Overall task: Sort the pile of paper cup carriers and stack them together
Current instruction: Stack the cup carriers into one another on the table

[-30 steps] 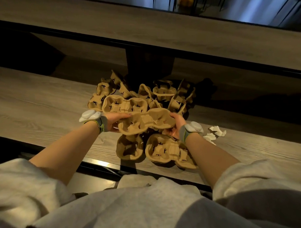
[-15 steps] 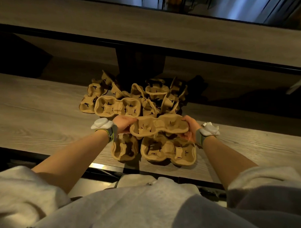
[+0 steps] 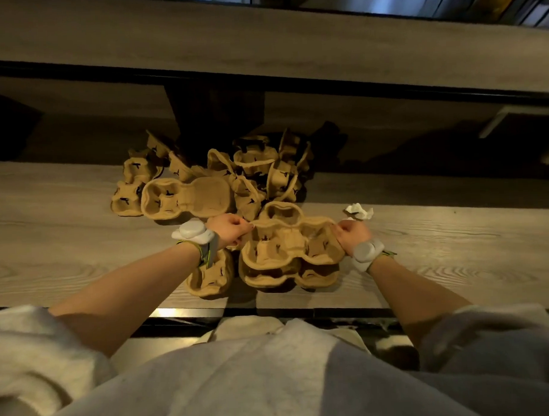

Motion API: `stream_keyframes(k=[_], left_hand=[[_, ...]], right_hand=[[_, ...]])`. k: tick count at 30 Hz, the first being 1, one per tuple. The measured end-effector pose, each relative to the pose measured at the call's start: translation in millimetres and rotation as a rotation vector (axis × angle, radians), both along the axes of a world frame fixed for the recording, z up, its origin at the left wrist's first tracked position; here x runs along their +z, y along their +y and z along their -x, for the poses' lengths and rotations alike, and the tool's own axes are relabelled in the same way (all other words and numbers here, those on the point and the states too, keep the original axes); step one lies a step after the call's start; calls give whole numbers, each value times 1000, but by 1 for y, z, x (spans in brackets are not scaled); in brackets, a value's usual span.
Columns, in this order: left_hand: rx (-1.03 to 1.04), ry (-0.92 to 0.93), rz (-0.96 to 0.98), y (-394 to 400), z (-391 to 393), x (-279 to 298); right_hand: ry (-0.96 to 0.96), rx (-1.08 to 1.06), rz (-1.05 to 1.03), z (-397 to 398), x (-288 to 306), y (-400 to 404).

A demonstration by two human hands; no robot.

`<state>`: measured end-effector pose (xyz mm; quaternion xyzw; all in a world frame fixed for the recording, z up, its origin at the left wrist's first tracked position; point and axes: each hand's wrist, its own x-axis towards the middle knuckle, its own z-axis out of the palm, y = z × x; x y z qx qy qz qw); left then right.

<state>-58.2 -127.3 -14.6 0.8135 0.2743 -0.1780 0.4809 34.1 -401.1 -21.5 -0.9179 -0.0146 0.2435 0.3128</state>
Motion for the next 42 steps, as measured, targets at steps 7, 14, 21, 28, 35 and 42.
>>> stream_keyframes(k=[7, 14, 21, 28, 35, 42], left_hand=[[-53, -10, -70, -1, -3, 1], [-158, 44, -116, 5, 5, -6], [-155, 7, -298, -13, 13, -9], [-183, 3, -421, -30, 20, -13], [-55, 11, -365, -29, 33, -18], [-2, 190, -399, -29, 41, -28]], right_hand=[[8, -20, -4, 7, -9, -12], [1, 111, 92, 22, -19, -12], [-14, 215, 230, 22, -30, -22], [48, 191, 242, 26, -38, -18], [200, 159, 92, 32, -39, -20], [174, 162, 116, 30, -43, -22]])
